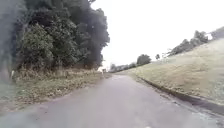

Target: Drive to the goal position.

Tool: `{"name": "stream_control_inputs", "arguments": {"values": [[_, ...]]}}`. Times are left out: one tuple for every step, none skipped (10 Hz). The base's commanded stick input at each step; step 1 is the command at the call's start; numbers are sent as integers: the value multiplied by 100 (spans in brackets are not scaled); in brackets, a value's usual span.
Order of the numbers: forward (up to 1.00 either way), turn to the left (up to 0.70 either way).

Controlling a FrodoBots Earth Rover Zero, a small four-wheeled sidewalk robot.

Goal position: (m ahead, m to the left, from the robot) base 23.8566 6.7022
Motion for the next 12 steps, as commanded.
{"name": "stream_control_inputs", "arguments": {"values": [[45,0],[45,0],[45,0],[45,0],[45,0],[45,0],[45,7],[45,17],[45,27],[45,27],[45,27],[45,0]]}}
